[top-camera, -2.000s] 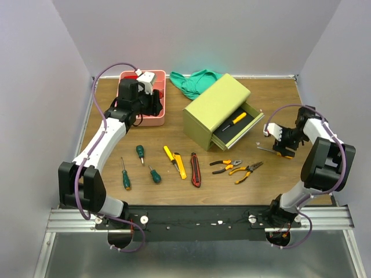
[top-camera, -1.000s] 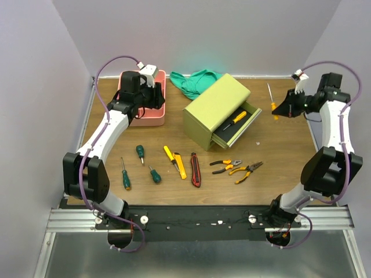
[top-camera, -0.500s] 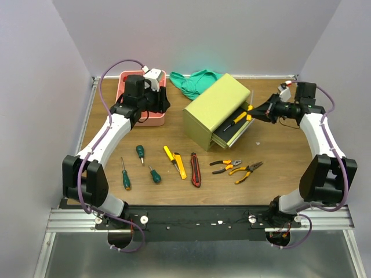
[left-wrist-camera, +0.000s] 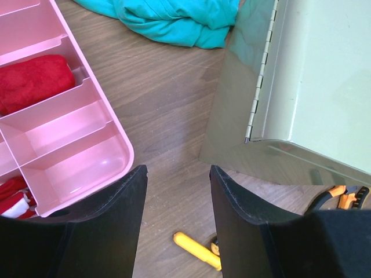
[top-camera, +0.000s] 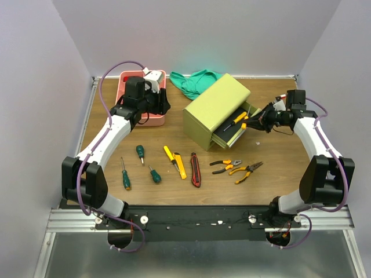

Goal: Sort the tools into containers

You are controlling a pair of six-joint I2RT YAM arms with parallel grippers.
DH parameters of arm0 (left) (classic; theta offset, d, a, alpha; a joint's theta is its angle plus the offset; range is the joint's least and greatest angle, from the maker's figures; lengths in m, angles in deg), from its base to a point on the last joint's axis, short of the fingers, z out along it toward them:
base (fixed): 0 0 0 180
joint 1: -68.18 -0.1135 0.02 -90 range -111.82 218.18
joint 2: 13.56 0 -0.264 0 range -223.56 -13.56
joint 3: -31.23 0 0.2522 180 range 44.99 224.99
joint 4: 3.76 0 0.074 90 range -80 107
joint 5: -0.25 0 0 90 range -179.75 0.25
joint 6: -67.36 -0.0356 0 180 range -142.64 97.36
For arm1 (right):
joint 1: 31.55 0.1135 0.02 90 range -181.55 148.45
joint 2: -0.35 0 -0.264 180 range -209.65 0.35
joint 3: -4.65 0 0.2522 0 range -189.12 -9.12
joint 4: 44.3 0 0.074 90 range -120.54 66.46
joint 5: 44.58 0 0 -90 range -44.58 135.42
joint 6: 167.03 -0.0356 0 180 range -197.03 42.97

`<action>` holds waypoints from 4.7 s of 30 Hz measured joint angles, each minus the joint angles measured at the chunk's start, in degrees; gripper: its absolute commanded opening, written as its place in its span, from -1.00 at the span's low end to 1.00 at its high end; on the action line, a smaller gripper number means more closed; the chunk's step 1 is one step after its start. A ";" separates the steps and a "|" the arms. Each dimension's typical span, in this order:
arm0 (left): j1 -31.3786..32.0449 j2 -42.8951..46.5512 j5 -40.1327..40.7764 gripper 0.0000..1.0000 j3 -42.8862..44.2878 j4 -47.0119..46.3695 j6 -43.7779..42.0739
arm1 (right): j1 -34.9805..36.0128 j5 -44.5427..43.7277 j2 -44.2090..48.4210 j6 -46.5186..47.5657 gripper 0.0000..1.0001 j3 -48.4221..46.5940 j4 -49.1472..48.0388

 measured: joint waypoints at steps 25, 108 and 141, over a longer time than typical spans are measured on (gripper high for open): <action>2.86 -1.18 -1.40 0.16 3.82 -0.92 0.55 | 1.73 -2.84 8.83 10.51 0.46 -3.48 0.48; 26.08 -26.32 -10.95 -0.68 28.11 2.60 5.14 | -4.35 -13.35 20.31 37.88 0.68 7.85 1.53; 11.69 2.60 14.21 0.36 9.01 9.94 7.34 | -5.68 -13.81 18.08 38.32 0.68 7.80 1.90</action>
